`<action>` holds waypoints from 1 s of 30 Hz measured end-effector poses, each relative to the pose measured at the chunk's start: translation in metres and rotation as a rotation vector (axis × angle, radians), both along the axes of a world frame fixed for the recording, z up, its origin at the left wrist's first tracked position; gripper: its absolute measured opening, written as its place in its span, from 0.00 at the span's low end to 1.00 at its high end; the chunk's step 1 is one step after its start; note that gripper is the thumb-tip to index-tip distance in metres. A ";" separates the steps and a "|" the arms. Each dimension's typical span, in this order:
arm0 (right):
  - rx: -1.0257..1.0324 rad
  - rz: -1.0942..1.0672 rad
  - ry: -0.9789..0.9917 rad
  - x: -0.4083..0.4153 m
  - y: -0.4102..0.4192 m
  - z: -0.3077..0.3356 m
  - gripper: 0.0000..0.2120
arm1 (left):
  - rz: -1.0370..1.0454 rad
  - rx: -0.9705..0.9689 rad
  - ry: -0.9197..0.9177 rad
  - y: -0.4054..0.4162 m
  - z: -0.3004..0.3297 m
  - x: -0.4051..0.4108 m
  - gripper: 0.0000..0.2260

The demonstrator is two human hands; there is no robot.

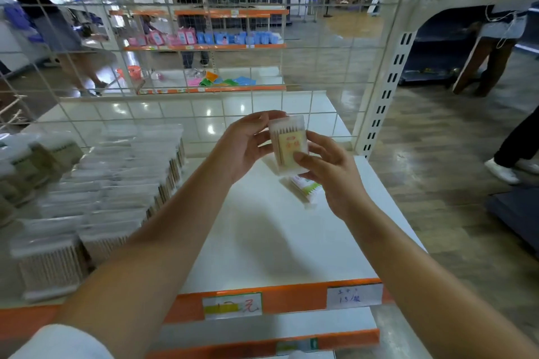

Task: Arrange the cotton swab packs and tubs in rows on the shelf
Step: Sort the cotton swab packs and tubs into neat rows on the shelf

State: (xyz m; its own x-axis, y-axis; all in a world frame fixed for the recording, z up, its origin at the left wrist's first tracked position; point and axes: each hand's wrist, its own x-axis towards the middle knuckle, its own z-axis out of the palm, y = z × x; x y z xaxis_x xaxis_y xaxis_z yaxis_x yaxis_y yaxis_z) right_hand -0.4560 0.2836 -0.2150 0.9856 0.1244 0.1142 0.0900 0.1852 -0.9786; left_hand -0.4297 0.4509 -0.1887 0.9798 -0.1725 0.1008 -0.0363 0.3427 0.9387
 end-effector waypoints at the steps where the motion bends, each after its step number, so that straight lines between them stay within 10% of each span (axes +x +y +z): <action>1: 0.062 0.061 0.041 0.001 0.003 0.002 0.26 | -0.014 0.019 -0.016 0.006 0.003 -0.002 0.14; 6: 0.288 0.239 0.245 0.001 0.031 0.006 0.10 | -0.016 0.119 -0.046 0.035 0.013 -0.011 0.10; 17: 0.527 0.527 0.460 -0.004 0.117 0.015 0.17 | 0.030 0.493 -0.215 0.101 0.048 -0.031 0.17; 30: 0.285 0.334 0.457 -0.019 0.208 0.017 0.13 | -0.007 0.723 -0.233 0.198 0.067 -0.060 0.24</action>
